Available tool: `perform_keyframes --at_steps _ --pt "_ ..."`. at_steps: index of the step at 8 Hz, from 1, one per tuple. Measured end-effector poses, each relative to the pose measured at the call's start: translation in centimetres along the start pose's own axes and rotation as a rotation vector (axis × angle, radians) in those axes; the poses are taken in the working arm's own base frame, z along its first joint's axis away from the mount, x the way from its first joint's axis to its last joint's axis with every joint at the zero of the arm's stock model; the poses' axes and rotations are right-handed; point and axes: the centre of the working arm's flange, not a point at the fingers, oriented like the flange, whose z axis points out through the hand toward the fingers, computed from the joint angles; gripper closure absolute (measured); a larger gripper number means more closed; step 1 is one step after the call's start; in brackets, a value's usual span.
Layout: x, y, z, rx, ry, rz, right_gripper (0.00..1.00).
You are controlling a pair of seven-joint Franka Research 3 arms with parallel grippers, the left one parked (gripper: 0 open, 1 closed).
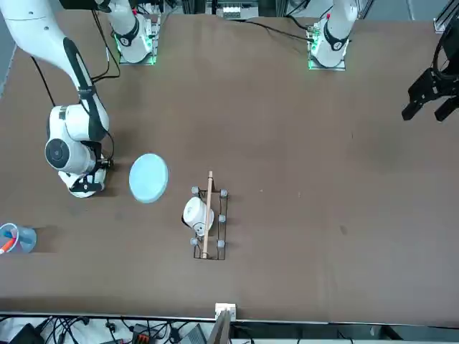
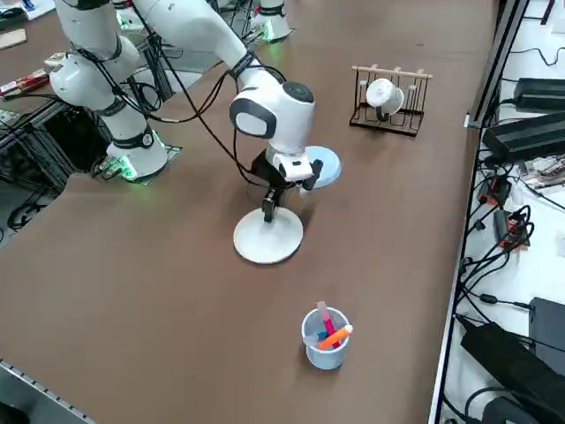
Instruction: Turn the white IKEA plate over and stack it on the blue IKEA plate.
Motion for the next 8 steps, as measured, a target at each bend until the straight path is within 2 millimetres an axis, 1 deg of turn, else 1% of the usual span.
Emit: perform_keyframes --at_steps 1,2,3,5,6,7,8 --pt "0.1 -0.1 -0.2 -0.001 0.000 -0.001 0.87" --pt "0.1 0.0 -0.3 -0.007 -0.011 -0.002 0.94" --pt "0.2 0.1 -0.6 -0.012 -0.025 -0.003 0.97" --pt "0.6 0.2 -1.7 -0.023 -0.054 -0.004 0.98" --pt "1.0 0.3 -3.2 -0.033 -0.082 -0.003 0.98" --pt "1.5 0.3 -5.7 -0.048 -0.125 0.000 0.98" --pt "2.0 -0.4 -9.3 -0.043 -0.158 0.005 0.98"
